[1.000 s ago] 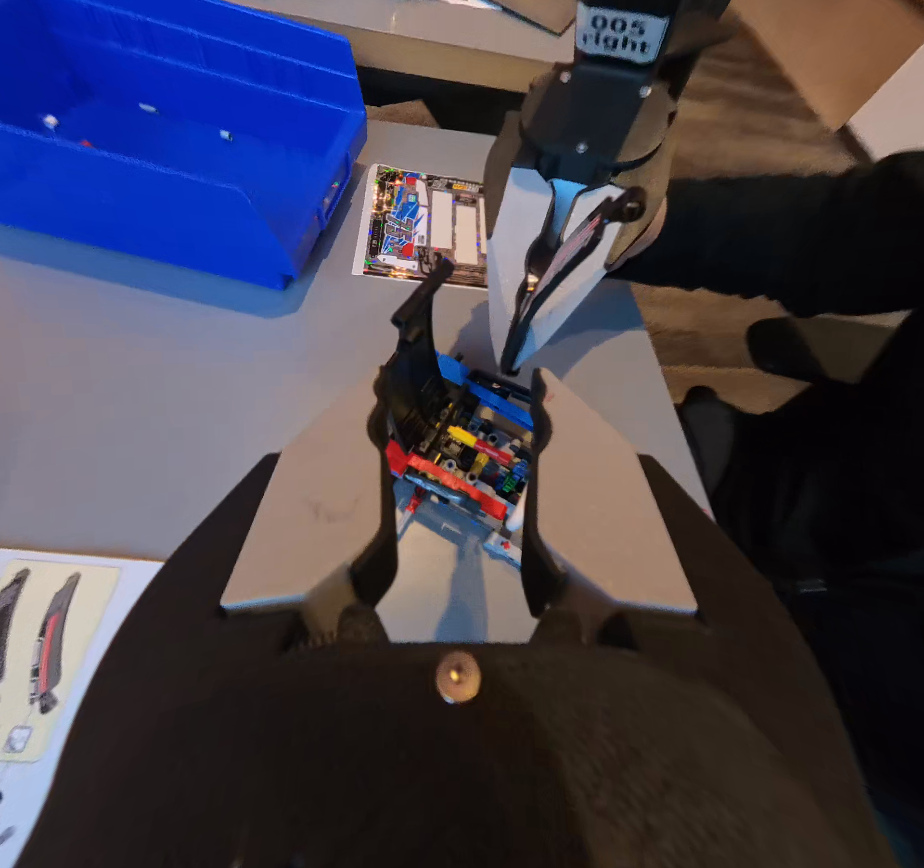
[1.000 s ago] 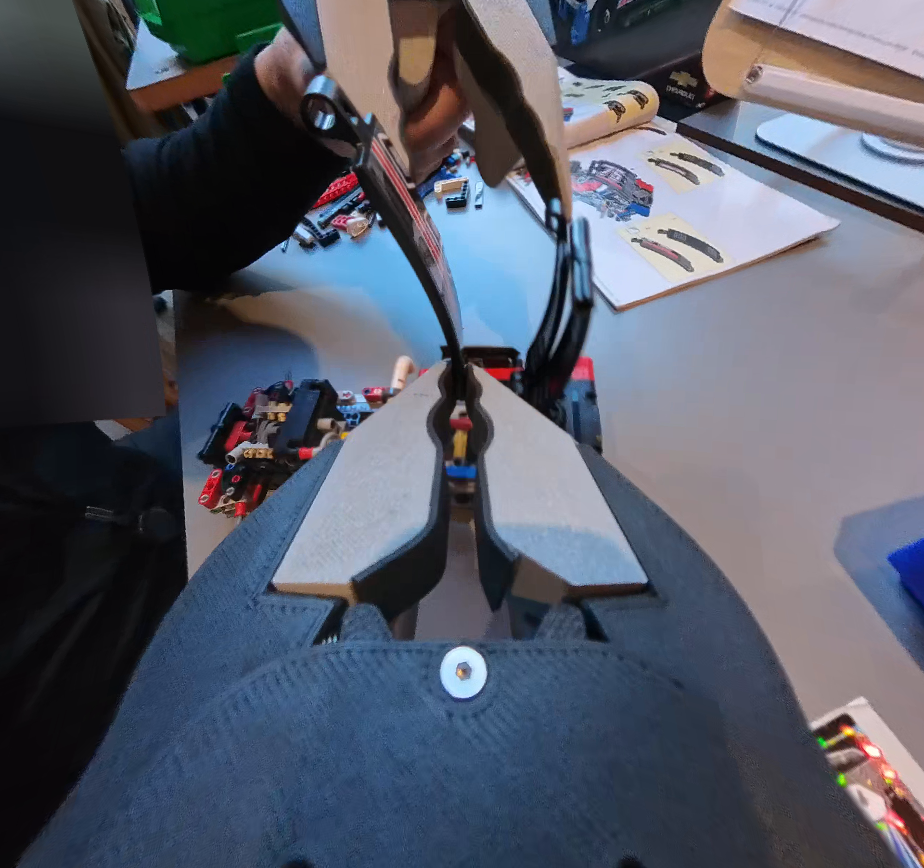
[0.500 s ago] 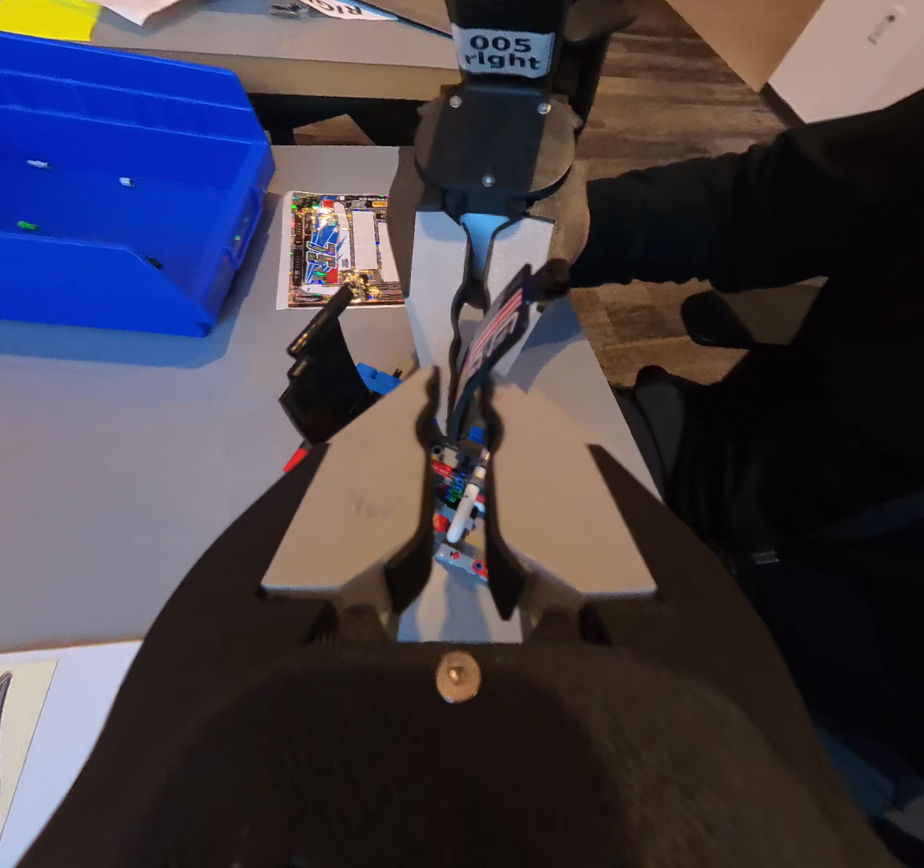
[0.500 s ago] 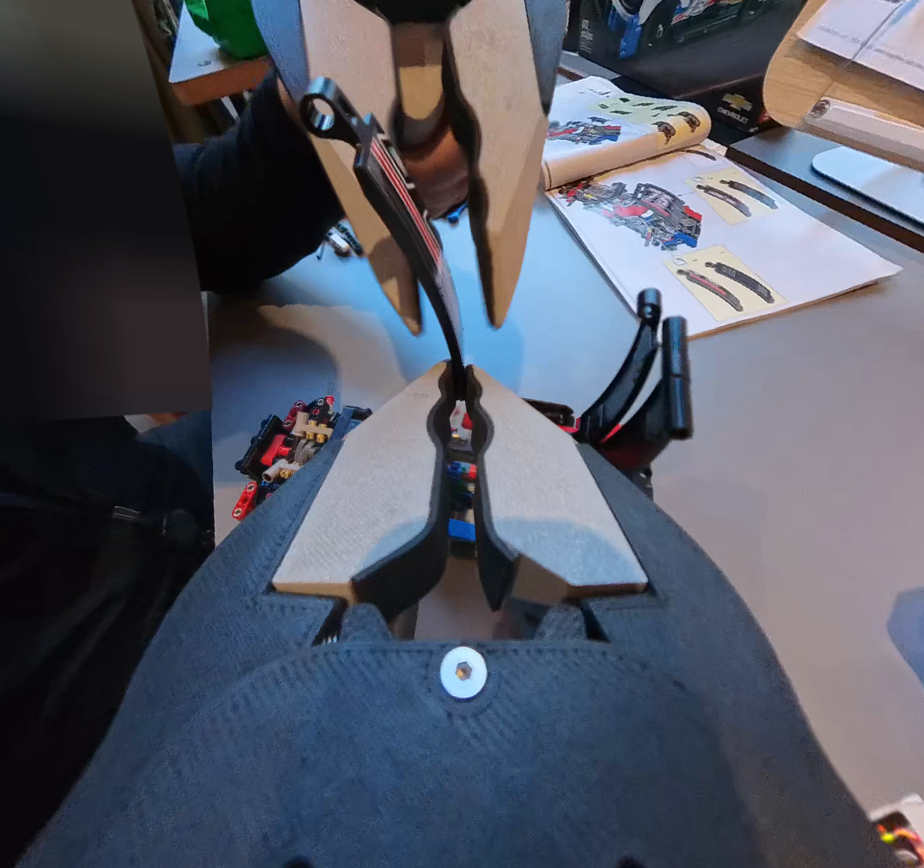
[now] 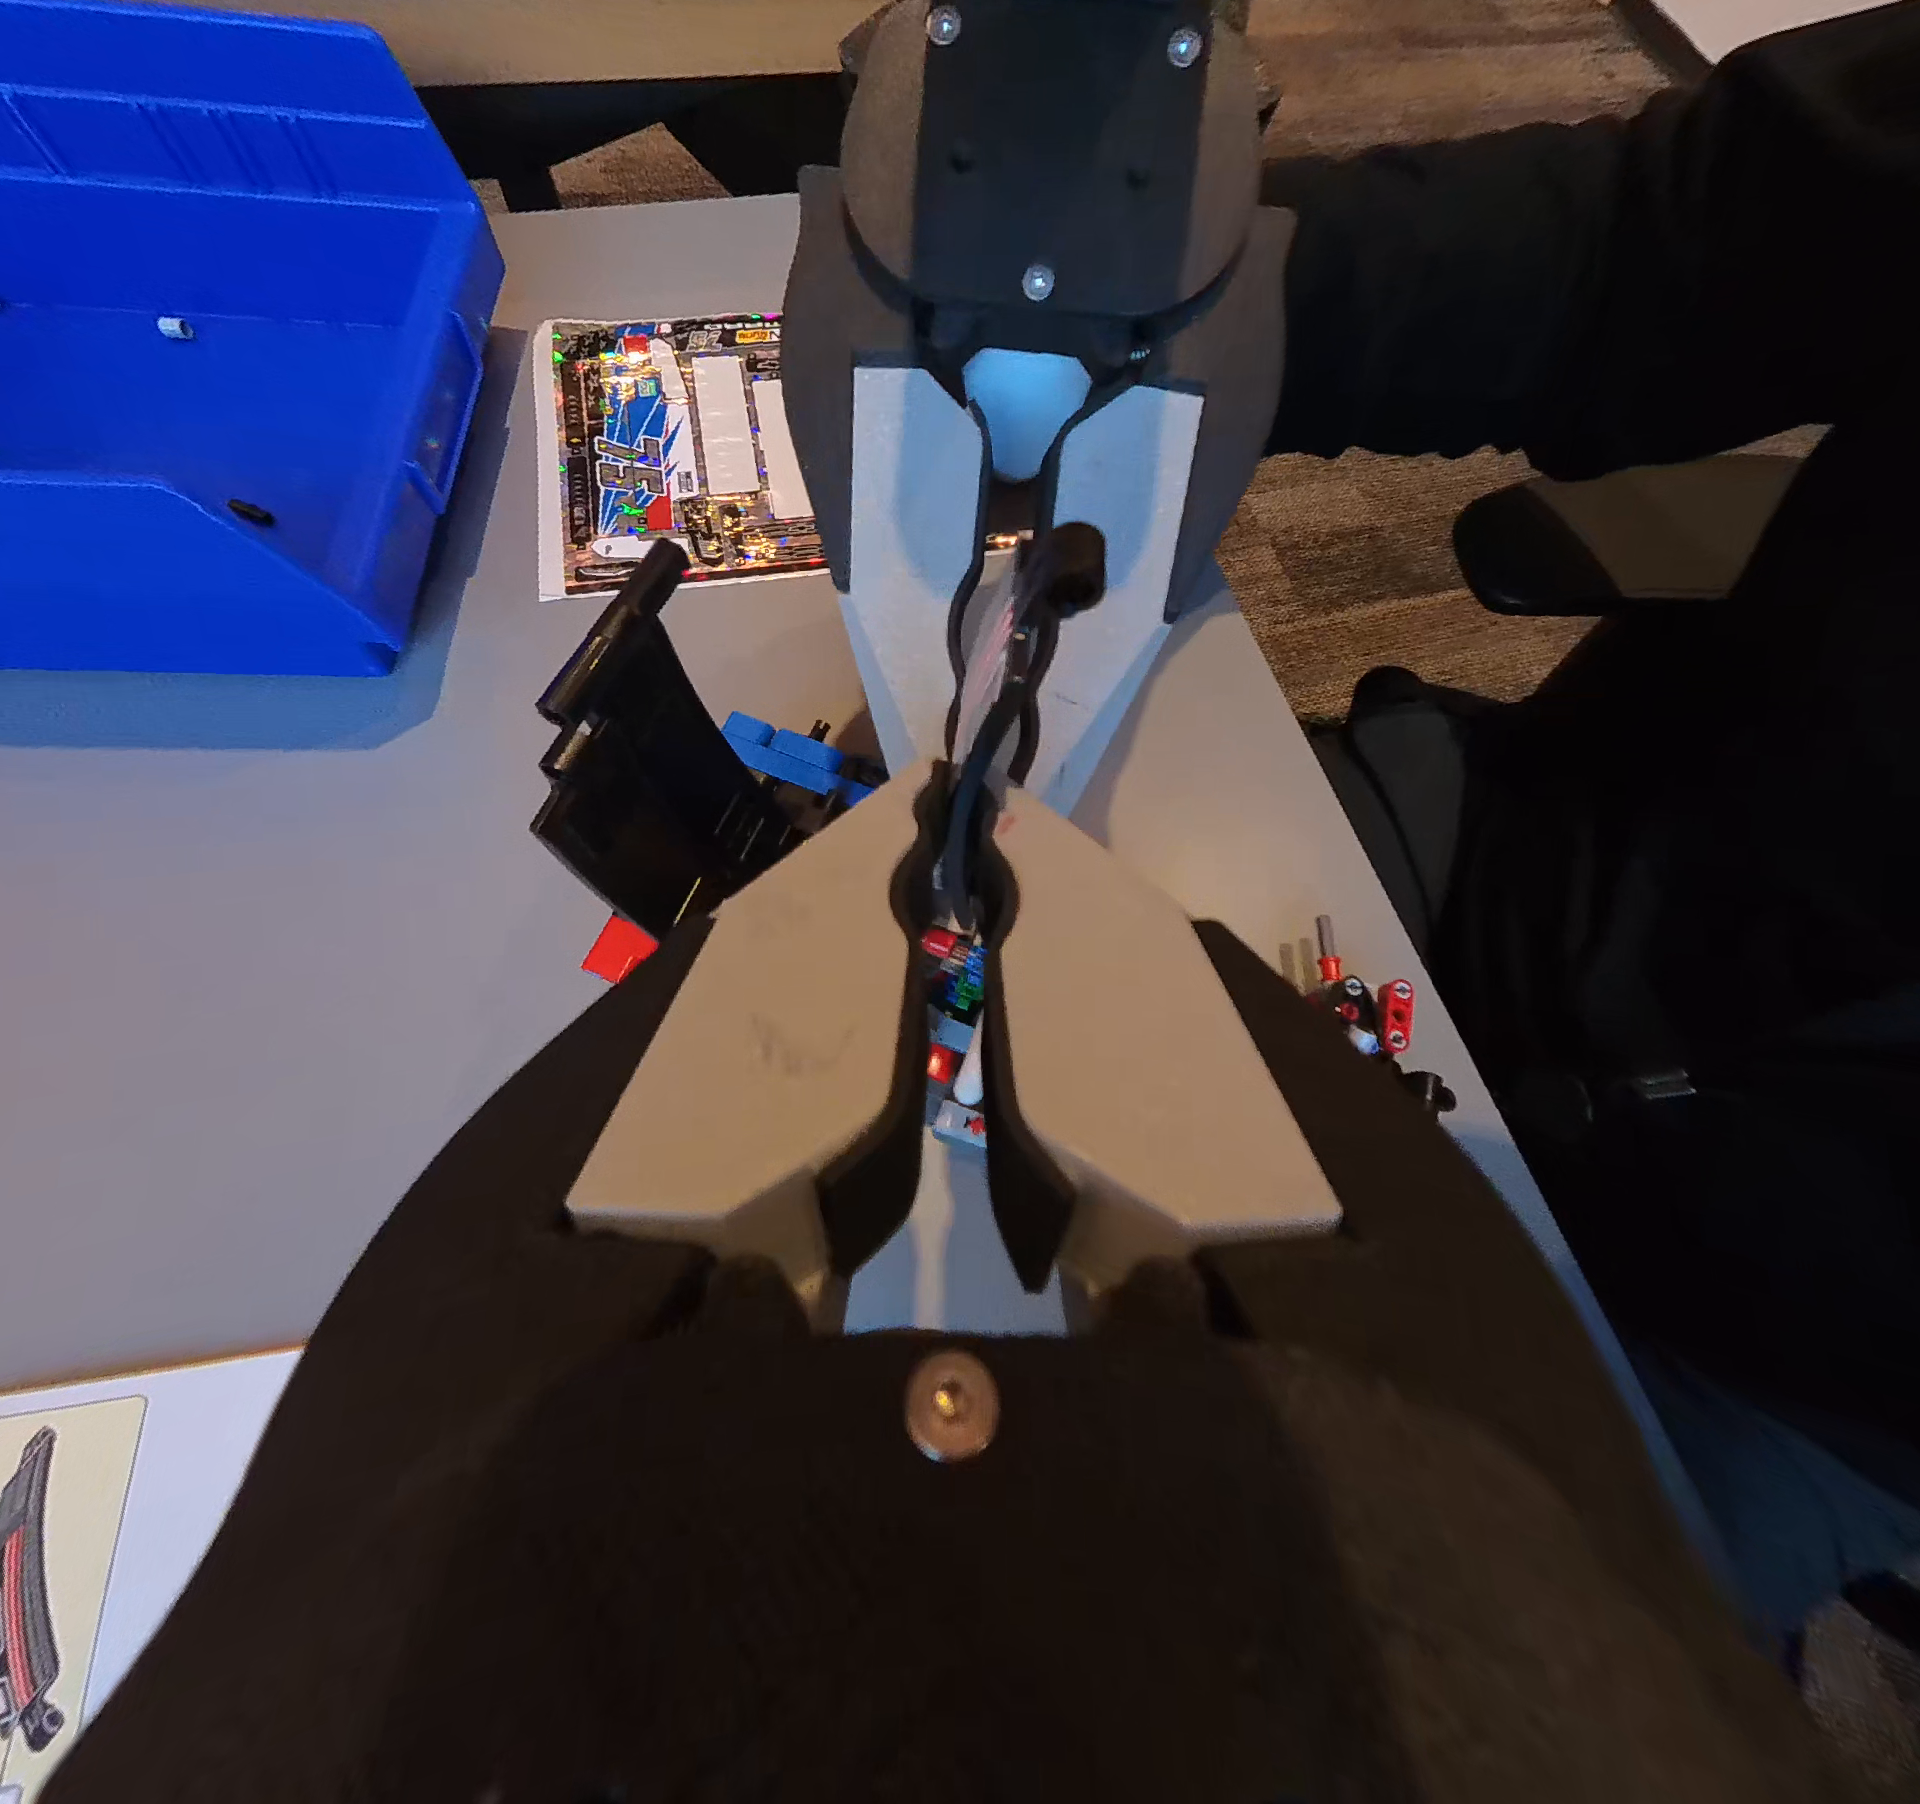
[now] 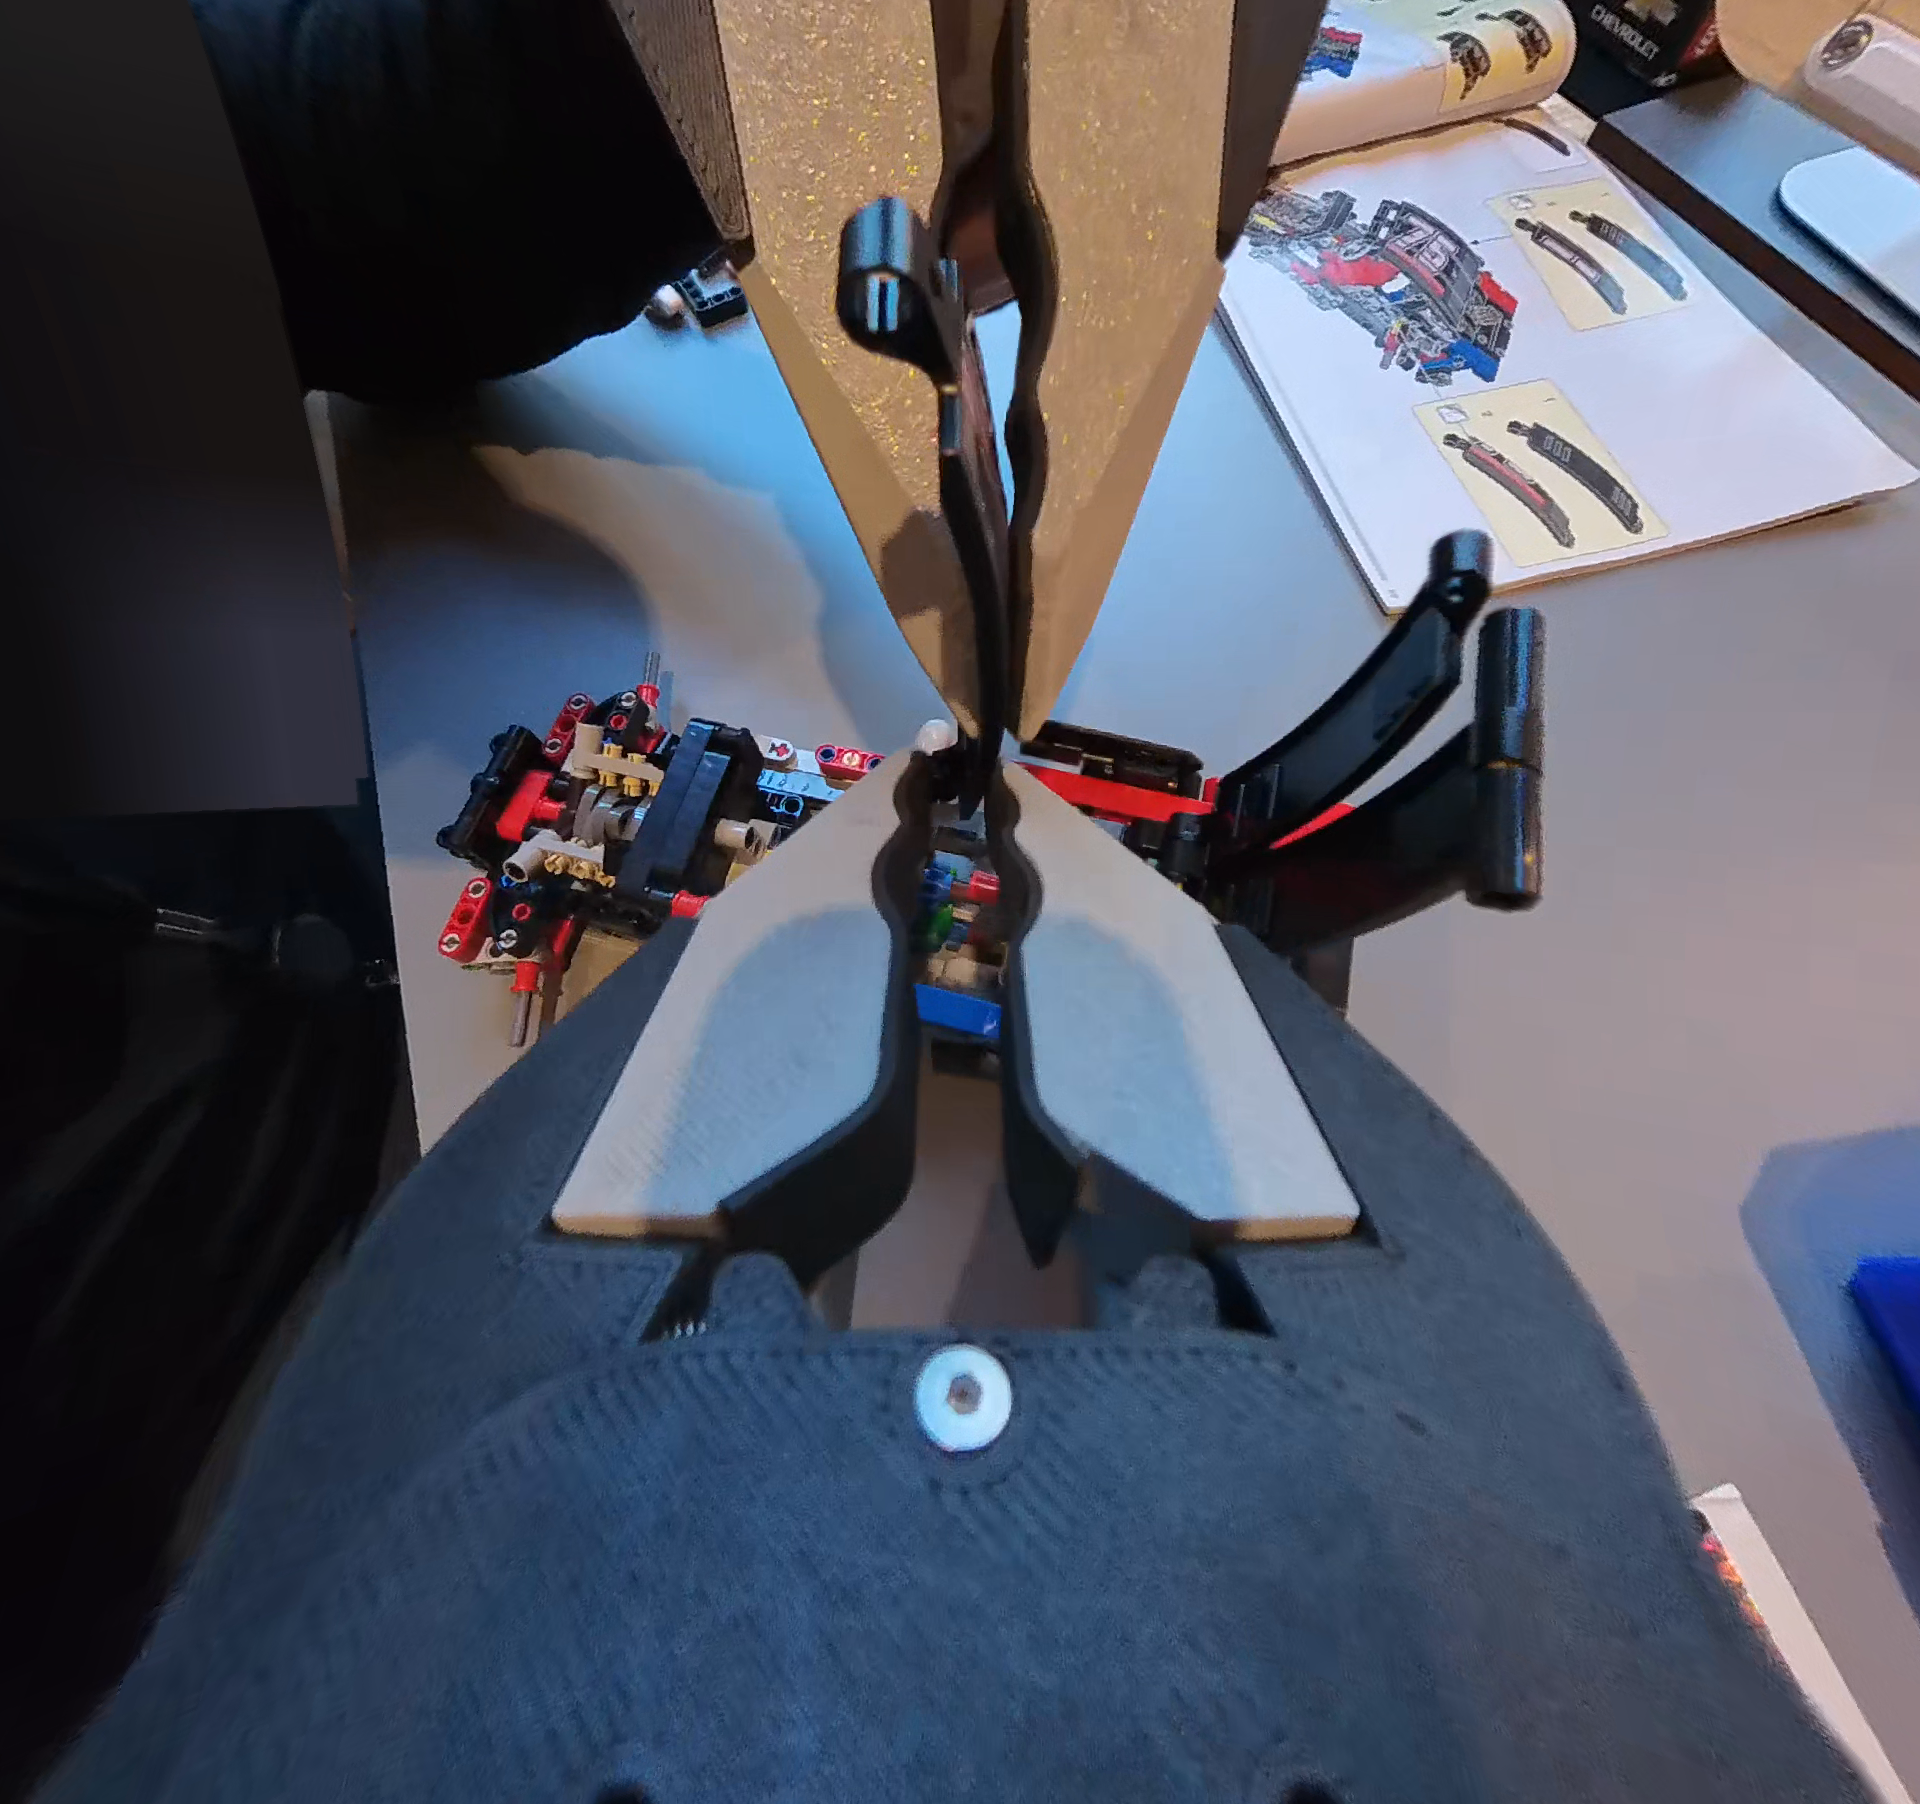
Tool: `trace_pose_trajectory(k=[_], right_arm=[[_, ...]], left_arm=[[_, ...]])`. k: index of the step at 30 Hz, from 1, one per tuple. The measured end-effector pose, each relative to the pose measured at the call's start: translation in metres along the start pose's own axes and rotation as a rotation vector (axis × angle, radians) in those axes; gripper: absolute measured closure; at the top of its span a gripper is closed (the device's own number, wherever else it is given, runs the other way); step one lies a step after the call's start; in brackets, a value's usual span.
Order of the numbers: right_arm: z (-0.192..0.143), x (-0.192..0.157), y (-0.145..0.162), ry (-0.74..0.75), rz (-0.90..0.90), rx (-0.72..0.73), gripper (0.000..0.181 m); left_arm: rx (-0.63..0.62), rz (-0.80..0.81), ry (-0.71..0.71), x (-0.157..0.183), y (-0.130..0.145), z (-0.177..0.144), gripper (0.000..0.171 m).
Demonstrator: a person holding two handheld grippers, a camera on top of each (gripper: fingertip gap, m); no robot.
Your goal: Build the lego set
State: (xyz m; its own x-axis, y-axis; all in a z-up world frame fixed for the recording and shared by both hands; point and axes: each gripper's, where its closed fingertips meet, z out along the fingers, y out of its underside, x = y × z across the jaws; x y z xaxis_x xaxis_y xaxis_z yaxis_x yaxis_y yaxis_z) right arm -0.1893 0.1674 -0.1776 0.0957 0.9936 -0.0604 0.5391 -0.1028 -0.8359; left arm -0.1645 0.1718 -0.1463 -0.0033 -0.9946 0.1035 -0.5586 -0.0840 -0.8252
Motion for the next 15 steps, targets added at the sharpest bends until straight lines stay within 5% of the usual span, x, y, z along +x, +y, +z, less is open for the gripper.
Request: trace_pose_trajectory(k=[11, 15], right_arm=[[-0.002, -0.004, 0.001, -0.055, 0.093, 0.085, 0.181], [-0.009, 0.006, 0.008, -0.005, 0.133, 0.105, 0.181]], left_arm=[[0.036, -0.026, 0.049, 0.006, -0.004, 0.006, 0.171], [0.020, -0.046, -0.007, -0.004, -0.003, 0.001, 0.145]])
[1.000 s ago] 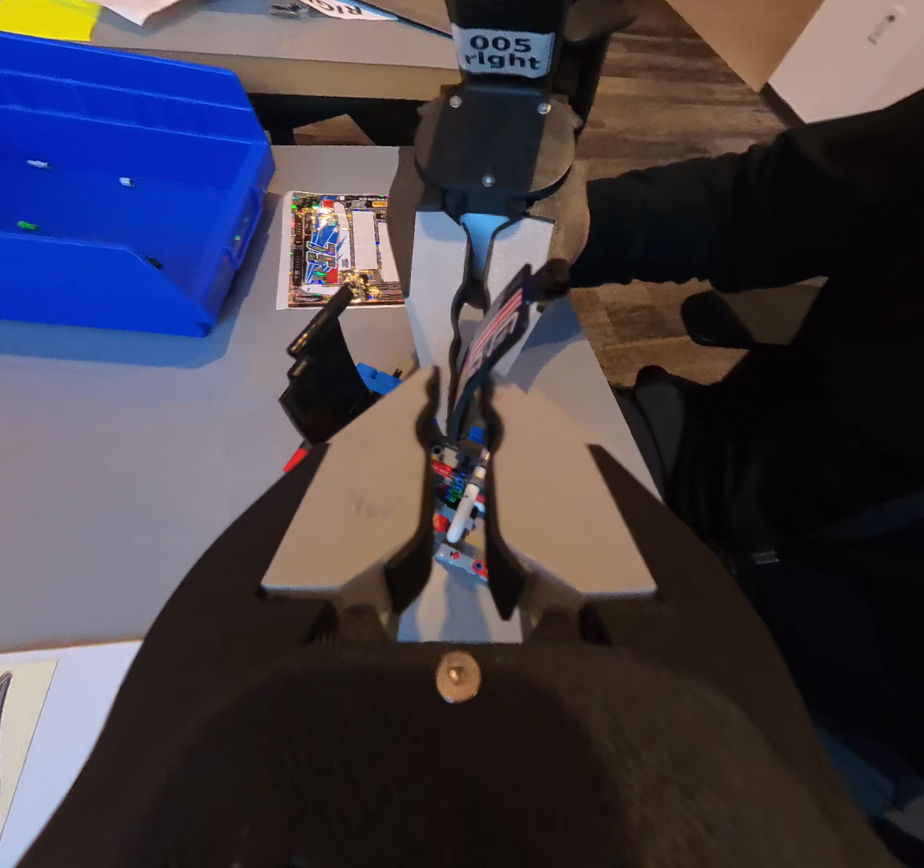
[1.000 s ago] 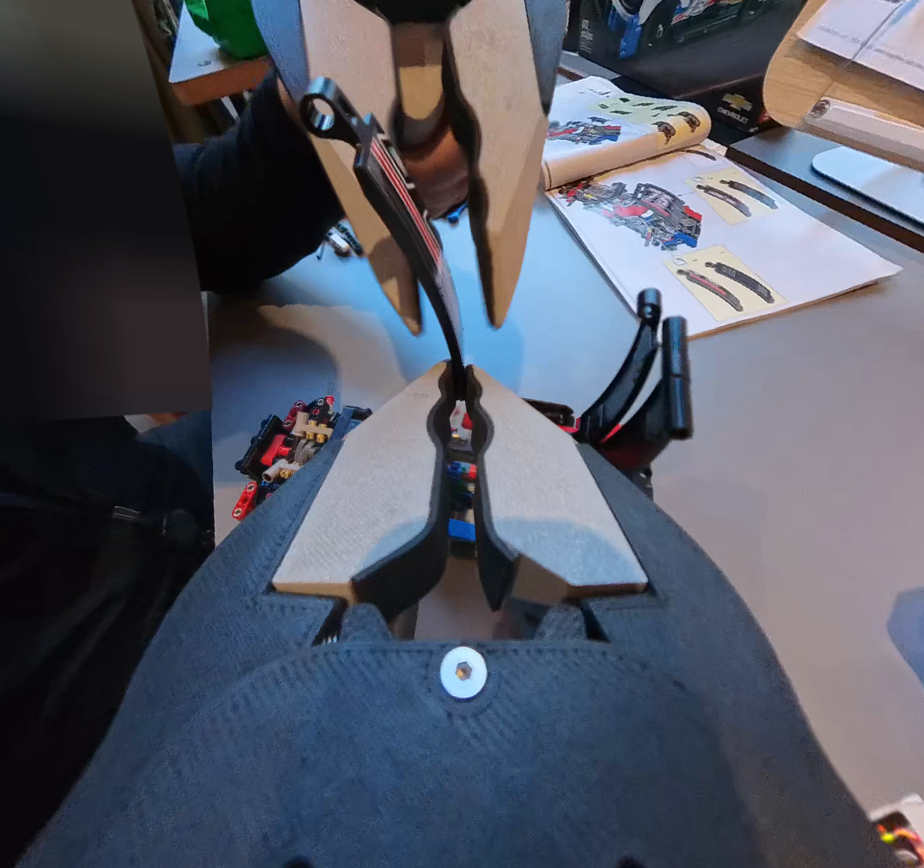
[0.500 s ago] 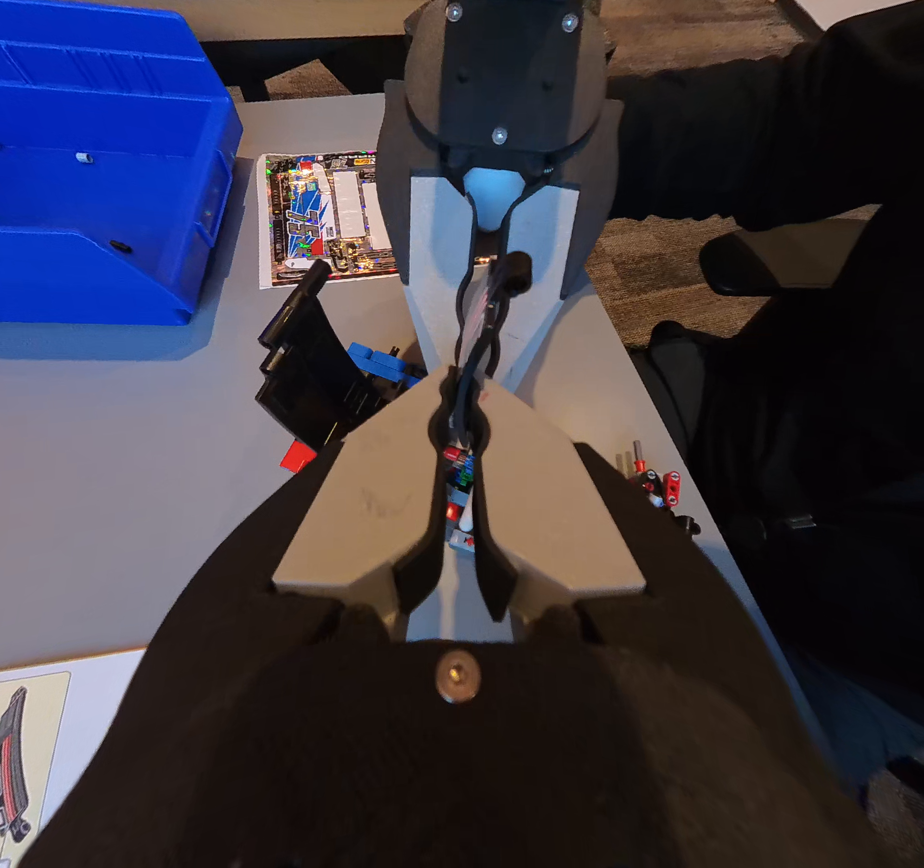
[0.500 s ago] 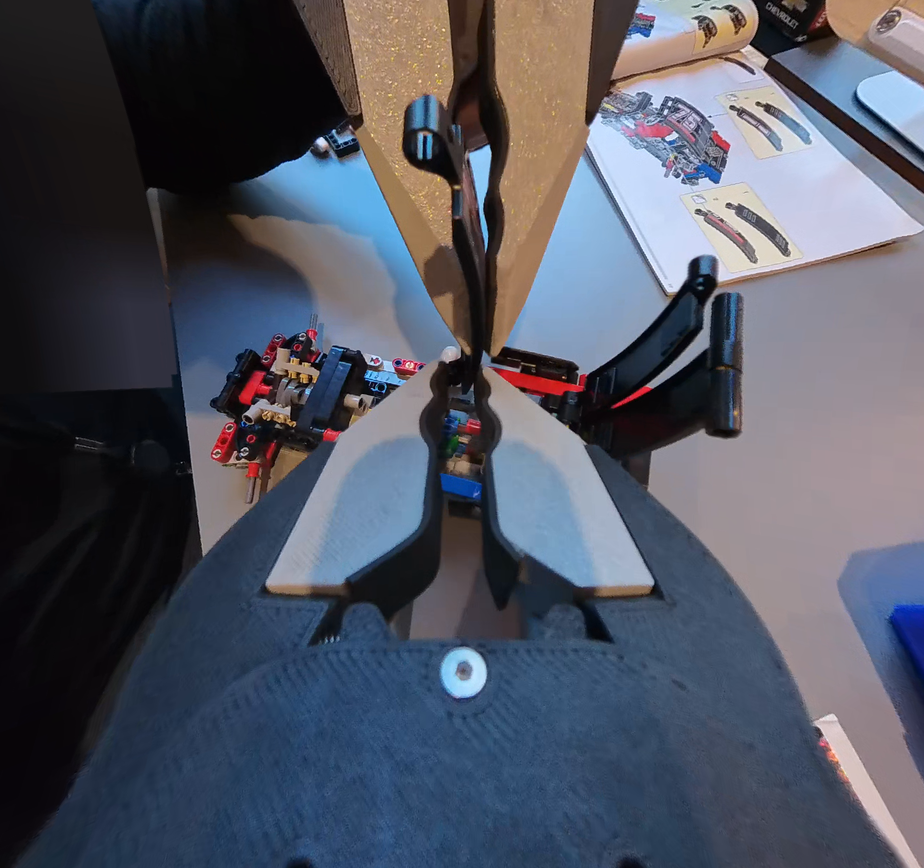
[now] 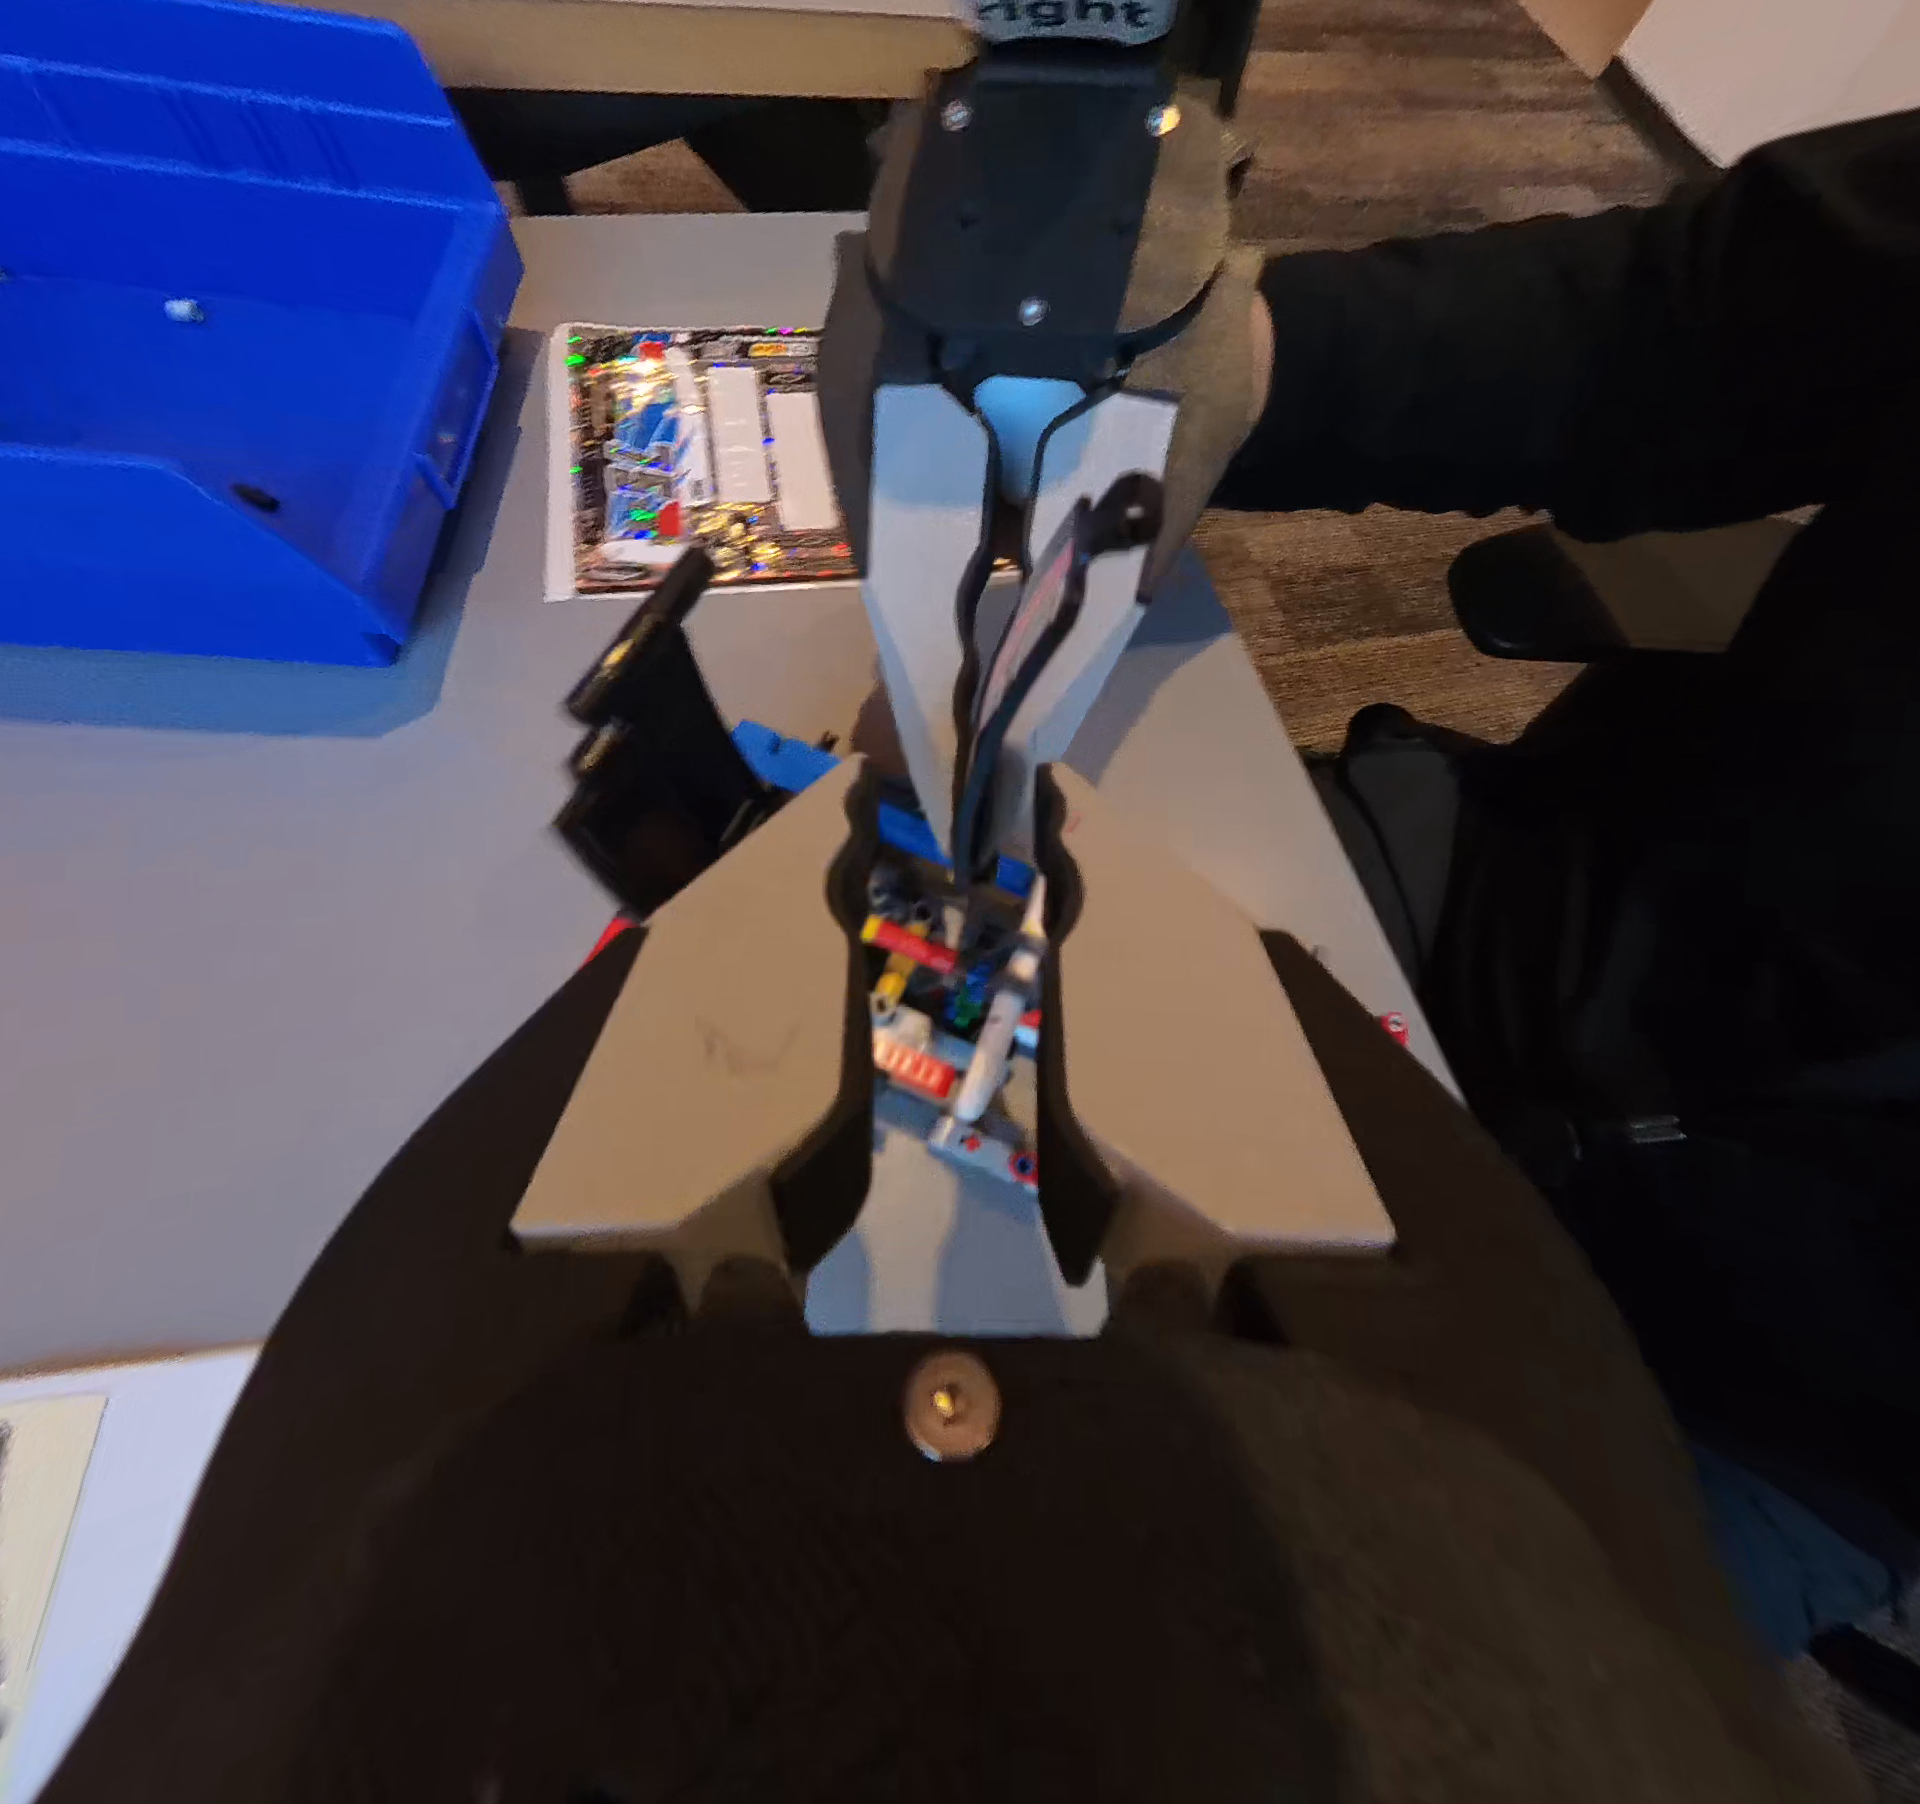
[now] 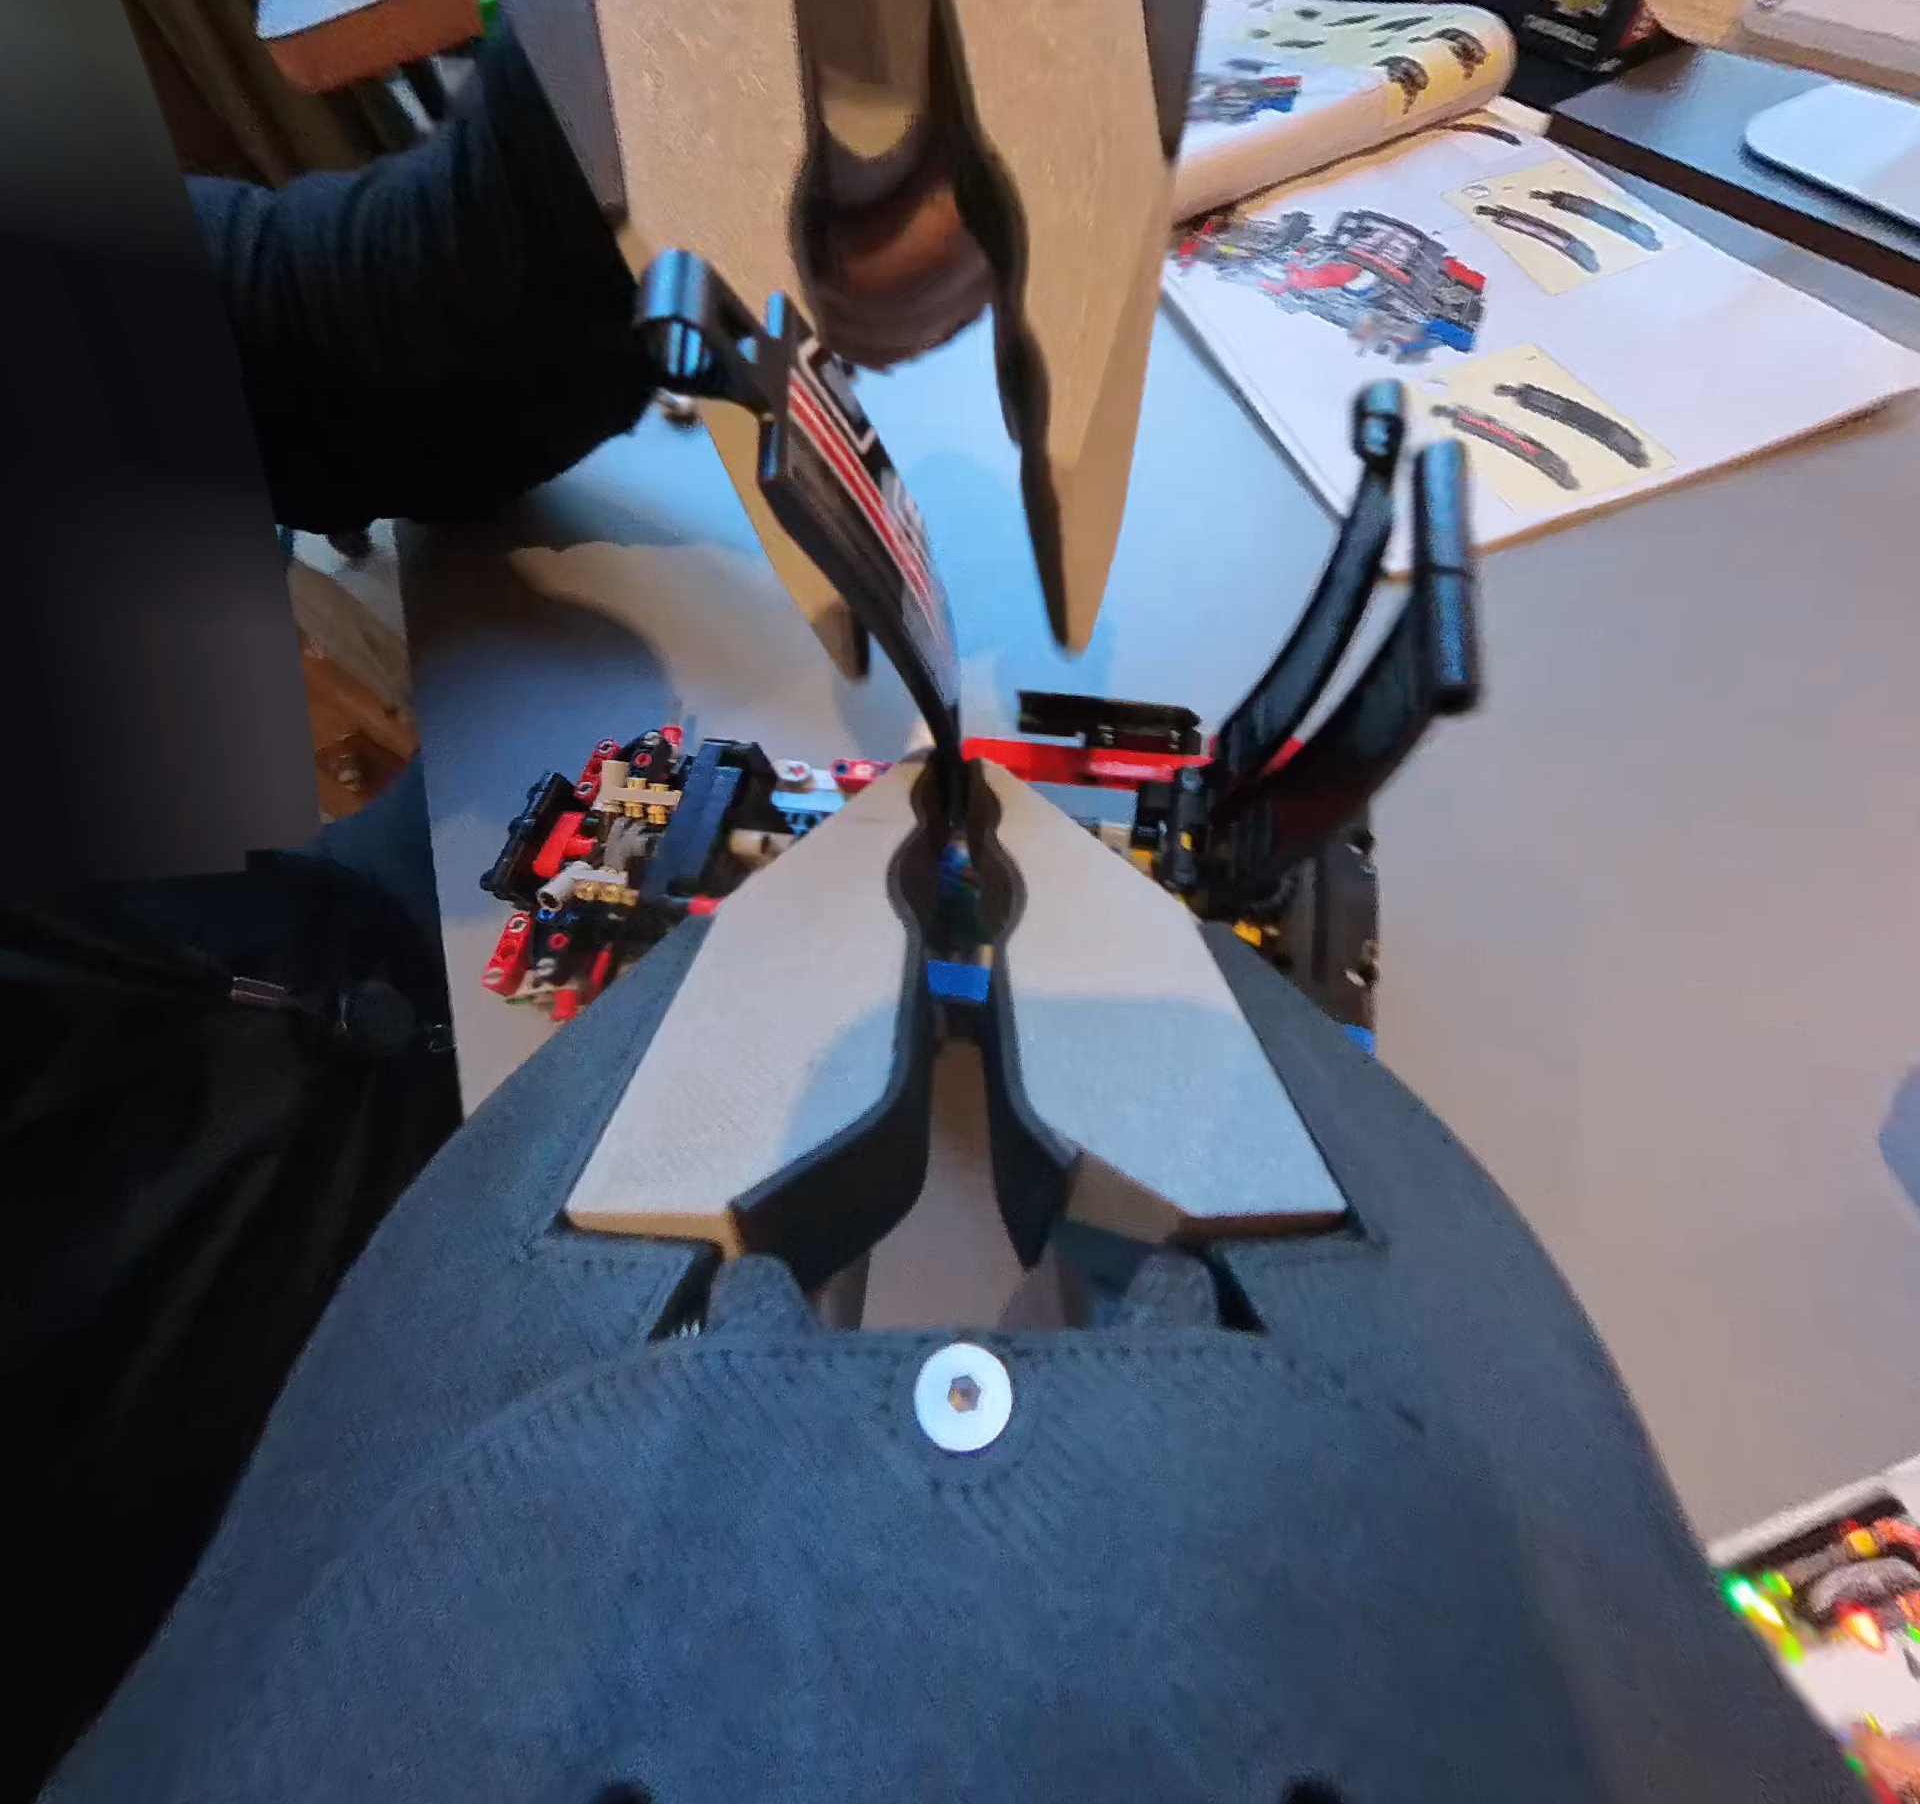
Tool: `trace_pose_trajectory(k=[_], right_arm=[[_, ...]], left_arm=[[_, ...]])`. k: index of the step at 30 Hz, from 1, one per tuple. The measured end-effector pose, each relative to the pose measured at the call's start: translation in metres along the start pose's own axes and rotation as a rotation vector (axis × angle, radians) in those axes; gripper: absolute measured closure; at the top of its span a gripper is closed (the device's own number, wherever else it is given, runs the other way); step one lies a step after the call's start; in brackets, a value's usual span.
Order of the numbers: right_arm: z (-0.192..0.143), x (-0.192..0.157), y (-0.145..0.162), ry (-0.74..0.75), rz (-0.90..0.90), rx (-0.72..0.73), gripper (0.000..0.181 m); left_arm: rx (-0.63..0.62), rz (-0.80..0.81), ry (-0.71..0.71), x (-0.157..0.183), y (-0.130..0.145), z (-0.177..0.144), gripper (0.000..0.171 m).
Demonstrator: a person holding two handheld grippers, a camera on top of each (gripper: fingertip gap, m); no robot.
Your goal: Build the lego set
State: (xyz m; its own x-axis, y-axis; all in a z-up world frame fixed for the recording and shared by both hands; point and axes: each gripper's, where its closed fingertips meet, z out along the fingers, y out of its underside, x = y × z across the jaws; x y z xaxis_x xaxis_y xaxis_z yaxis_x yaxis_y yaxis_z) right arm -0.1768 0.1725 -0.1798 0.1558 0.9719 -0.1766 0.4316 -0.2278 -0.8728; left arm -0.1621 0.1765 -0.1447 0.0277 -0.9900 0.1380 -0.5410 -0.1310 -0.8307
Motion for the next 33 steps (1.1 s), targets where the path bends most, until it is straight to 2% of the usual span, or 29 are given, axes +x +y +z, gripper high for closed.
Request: trace_pose_trajectory(k=[4, 6, 9, 13, 19, 25, 30, 33], right_arm=[[-0.018, 0.029, 0.006, 0.111, 0.055, 0.044, 0.181], [-0.022, 0.039, 0.013, 0.141, 0.084, 0.040, 0.181], [-0.020, 0.047, 0.022, 0.161, 0.113, 0.025, 0.181], [-0.015, 0.047, 0.030, 0.166, 0.109, -0.018, 0.181], [-0.013, 0.048, 0.038, 0.171, 0.111, -0.047, 0.181], [-0.013, 0.047, 0.040, 0.160, 0.124, -0.016, 0.181], [-0.016, 0.047, 0.043, 0.160, 0.115, -0.029, 0.181], [-0.016, 0.046, 0.044, 0.160, 0.115, -0.039, 0.181]], left_arm=[[0.058, -0.033, -0.140, -0.032, -0.003, -0.032, 0.142], [0.038, -0.074, -0.162, -0.046, 0.008, -0.035, 0.129], [-0.005, -0.107, -0.127, -0.058, 0.028, -0.020, 0.117], [-0.081, -0.113, -0.062, -0.062, 0.047, 0.007, 0.110], [-0.140, -0.074, -0.035, -0.065, 0.057, 0.035, 0.110], [-0.190, -0.026, -0.057, -0.067, 0.062, 0.049, 0.112], [-0.180, -0.014, -0.048, -0.063, 0.059, 0.050, 0.121], [-0.183, -0.023, -0.036, -0.061, 0.059, 0.051, 0.118]])
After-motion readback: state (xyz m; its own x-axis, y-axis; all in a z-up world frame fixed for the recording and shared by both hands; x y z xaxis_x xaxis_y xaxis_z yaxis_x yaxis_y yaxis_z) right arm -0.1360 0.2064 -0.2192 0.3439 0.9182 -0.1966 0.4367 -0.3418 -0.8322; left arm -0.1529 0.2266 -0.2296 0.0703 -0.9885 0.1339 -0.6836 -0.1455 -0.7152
